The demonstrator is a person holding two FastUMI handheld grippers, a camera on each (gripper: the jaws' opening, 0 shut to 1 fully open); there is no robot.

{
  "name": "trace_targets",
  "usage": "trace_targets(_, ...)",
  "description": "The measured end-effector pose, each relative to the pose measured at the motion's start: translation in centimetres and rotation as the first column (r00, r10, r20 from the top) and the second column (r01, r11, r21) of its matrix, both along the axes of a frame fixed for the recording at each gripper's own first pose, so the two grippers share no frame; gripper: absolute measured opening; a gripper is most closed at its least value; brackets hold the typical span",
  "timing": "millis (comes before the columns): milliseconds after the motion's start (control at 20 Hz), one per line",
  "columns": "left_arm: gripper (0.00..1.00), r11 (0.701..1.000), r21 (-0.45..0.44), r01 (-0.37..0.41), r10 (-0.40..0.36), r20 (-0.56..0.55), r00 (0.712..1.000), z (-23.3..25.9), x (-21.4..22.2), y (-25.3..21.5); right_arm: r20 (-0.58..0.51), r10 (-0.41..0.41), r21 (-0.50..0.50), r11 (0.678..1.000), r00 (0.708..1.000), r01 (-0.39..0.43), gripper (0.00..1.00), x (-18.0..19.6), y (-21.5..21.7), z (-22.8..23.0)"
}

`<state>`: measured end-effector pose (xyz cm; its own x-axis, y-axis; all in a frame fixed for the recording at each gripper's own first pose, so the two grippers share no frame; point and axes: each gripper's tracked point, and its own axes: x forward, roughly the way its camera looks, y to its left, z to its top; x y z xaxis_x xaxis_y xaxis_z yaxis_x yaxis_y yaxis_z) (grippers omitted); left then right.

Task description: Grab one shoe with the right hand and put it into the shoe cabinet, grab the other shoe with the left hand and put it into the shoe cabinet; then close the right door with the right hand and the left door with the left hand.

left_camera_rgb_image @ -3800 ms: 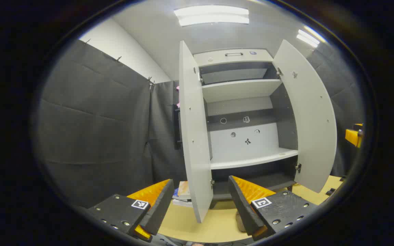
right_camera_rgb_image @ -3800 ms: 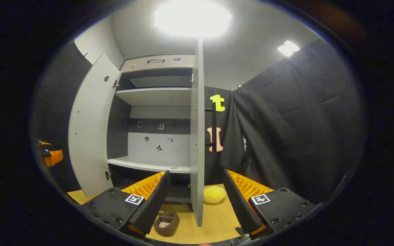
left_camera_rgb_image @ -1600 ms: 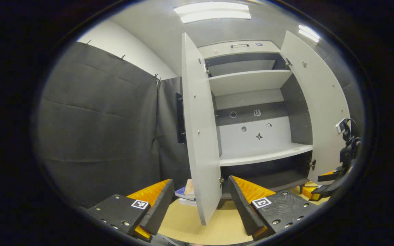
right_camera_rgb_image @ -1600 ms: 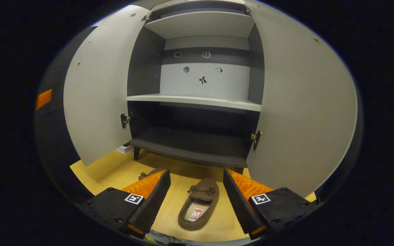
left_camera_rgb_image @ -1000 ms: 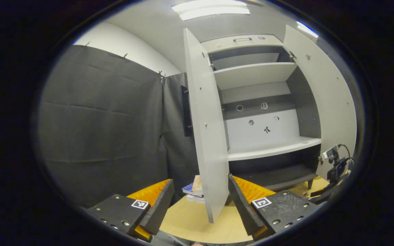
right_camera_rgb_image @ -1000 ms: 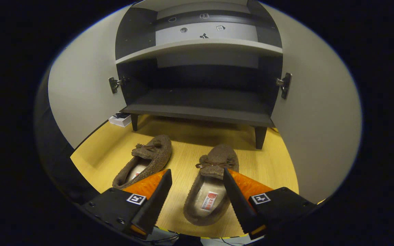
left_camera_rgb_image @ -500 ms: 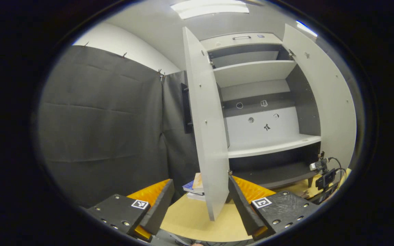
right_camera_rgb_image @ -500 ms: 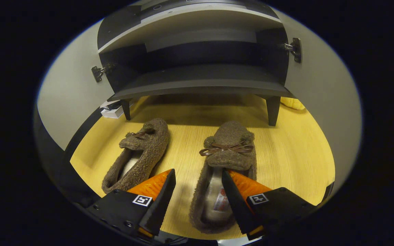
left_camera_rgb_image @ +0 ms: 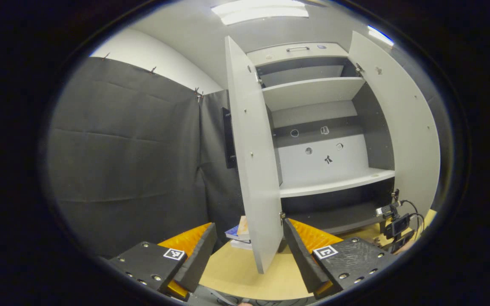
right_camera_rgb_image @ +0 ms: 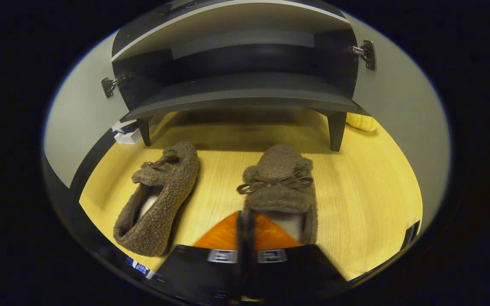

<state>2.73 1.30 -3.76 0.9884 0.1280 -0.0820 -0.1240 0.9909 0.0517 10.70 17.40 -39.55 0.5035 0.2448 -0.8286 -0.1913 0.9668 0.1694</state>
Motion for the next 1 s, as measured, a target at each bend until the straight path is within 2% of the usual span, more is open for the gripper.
trace_targets(50,0.93,1.0,-0.001,0.005,-0.005,0.006,1.0,0.2,-0.1,-0.2,0.006,-0.005,0.019,1.0,1.0,0.004,0.02,-0.4,0.0,0.5)
trace_targets(150,0.93,1.0,-0.005,0.016,-0.016,0.017,1.0,0.6,-0.2,-0.7,0.029,-0.009,0.043,0.999,1.0,0.008,0.02,-0.2,-0.3,1.8)
trace_targets(200,1.0,1.0,-0.008,0.024,-0.023,0.019,1.0,0.6,-0.3,-1.1,0.038,-0.013,0.056,0.998,0.999,0.011,0.02,-0.1,-0.5,2.5)
trace_targets(400,1.0,0.998,-0.017,0.054,-0.053,0.036,0.998,1.0,-0.3,-2.3,0.065,-0.035,0.111,0.993,0.997,0.027,0.02,0.2,-0.5,5.7)
trace_targets(700,1.0,0.995,-0.031,0.092,-0.09,0.06,0.994,1.4,0.3,-3.6,0.162,-0.043,0.167,0.986,0.986,0.016,0.02,1.3,-0.5,11.7)
trace_targets(750,0.93,0.994,-0.034,0.099,-0.097,0.063,0.993,1.5,0.3,-3.8,0.181,-0.045,0.173,0.985,0.982,0.014,0.02,1.5,-0.5,12.7)
trace_targets(800,1.0,0.994,-0.035,0.106,-0.104,0.067,0.992,1.6,0.4,-4.1,0.199,-0.046,0.179,0.984,0.979,0.01,0.02,1.7,-0.5,13.9)
trace_targets(850,0.93,0.993,-0.036,0.113,-0.11,0.071,0.991,1.7,0.5,-4.3,0.216,-0.046,0.185,0.983,0.975,0.006,0.02,2.0,-0.5,15.0)
trace_targets(1000,0.93,0.991,-0.043,0.129,-0.125,0.078,0.989,1.6,0.8,-4.8,0.271,-0.049,0.207,0.978,0.961,-0.008,0.02,2.8,-0.4,18.3)
